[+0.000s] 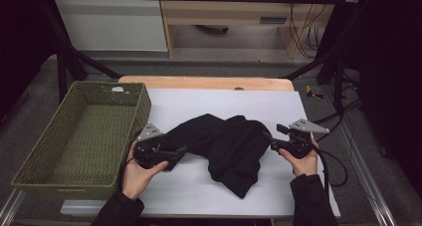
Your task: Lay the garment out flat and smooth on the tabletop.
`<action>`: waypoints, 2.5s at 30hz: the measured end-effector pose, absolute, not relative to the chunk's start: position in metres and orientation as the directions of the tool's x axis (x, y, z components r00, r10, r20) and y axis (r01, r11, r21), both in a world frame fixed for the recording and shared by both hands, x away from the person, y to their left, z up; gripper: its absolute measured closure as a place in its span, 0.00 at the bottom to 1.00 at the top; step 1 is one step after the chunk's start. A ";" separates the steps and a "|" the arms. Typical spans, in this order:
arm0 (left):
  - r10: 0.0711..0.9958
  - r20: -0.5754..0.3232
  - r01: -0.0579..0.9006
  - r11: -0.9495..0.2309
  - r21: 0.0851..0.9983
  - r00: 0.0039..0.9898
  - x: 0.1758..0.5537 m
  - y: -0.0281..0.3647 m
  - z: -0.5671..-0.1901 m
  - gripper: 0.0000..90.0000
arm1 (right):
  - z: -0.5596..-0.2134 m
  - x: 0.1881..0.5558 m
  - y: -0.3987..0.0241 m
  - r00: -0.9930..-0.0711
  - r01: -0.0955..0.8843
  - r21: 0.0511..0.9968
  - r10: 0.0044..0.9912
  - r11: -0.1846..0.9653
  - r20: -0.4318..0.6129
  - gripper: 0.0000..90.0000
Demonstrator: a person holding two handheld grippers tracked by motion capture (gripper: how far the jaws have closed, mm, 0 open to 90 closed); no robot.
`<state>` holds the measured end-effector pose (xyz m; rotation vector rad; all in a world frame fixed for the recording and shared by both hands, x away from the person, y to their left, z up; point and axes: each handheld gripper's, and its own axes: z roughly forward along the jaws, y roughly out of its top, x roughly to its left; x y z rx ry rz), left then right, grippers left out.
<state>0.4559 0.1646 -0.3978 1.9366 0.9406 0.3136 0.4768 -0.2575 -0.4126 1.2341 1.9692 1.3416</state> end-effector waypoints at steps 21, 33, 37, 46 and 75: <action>0.558 -0.208 0.502 -0.446 0.741 0.803 0.443 0.088 -0.456 0.34 | -0.477 0.476 -0.259 -0.529 0.545 0.813 0.836 0.204 0.145 0.42; 0.558 -0.235 0.519 -0.430 0.738 0.796 0.449 0.074 -0.469 0.87 | -0.475 0.482 -0.233 -0.577 0.533 0.818 0.800 0.217 0.164 0.76; 0.551 -0.245 0.512 -0.405 0.757 0.798 0.447 0.086 -0.458 0.90 | -0.467 0.478 -0.232 -0.581 0.531 0.819 0.797 0.218 0.165 0.91; 0.593 -0.236 0.498 -0.326 0.804 0.770 0.438 0.147 -0.414 0.90 | -0.421 0.462 -0.232 -0.635 0.470 0.857 0.755 0.210 0.163 0.93; 0.639 -0.165 0.512 -0.405 0.758 0.751 0.441 0.162 -0.448 0.90 | -0.451 0.460 -0.205 -0.602 0.498 0.835 0.786 0.235 0.138 0.47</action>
